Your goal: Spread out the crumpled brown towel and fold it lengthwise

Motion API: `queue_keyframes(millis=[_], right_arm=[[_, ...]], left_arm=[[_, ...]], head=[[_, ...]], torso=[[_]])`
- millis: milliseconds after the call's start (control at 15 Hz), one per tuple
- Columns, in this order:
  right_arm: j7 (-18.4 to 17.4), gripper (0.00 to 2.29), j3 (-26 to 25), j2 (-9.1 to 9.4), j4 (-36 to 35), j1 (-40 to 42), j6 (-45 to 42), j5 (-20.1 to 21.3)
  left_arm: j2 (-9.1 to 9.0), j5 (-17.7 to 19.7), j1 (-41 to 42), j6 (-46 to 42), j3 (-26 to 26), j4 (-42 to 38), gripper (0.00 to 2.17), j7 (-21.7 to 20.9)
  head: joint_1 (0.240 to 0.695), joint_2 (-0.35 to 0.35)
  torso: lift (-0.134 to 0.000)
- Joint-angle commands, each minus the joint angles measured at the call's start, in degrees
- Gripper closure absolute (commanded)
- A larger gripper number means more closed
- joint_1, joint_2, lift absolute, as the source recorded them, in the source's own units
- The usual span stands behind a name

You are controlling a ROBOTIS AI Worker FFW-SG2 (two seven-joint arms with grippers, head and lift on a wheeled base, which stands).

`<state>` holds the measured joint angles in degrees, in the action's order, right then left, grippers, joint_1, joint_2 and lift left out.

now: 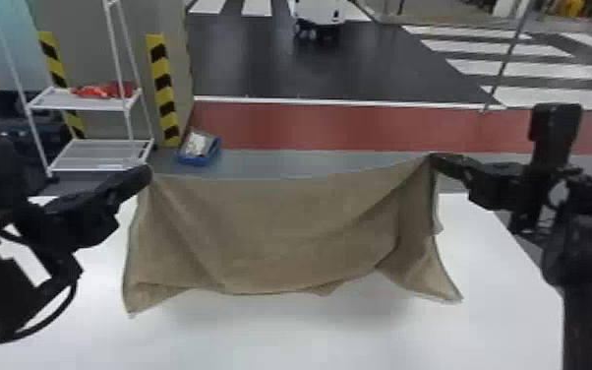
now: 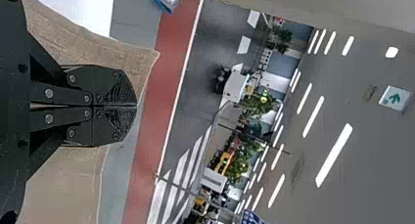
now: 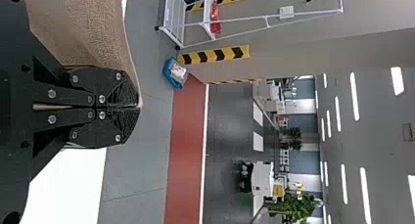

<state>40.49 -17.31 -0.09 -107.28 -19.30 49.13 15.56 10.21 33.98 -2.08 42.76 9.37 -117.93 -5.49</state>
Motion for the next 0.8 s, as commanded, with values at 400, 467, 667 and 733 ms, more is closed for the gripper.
queue_keyframes(millis=[400,467,667,733], right_arm=[[-1.73,1.68,-1.41,-2.2,23.6,-21.57,-10.67,1.49],[-0.85,1.68,-1.33,-2.73,22.99,-21.48,-10.49,1.31],[2.84,1.68,-2.82,-4.31,13.94,-13.31,-6.8,-0.97],[4.25,1.68,-3.08,-5.19,11.21,-8.83,-6.1,-3.08]], left_arm=[[-0.02,-5.68,-25.51,-11.33,-3.83,26.08,1.71,-4.09],[-0.02,-5.59,-25.51,-11.68,-3.66,25.56,1.71,-4.26],[-0.02,-5.06,-16.02,-11.51,-1.28,16.24,1.71,-3.65],[-0.1,-4.98,-10.75,-11.51,-0.49,13.16,1.71,-3.3]], head=[[0.423,-0.04],[0.375,-0.043],[0.336,-0.05],[0.337,-0.052]], torso=[[-0.124],[-0.124],[-0.124],[-0.124]])
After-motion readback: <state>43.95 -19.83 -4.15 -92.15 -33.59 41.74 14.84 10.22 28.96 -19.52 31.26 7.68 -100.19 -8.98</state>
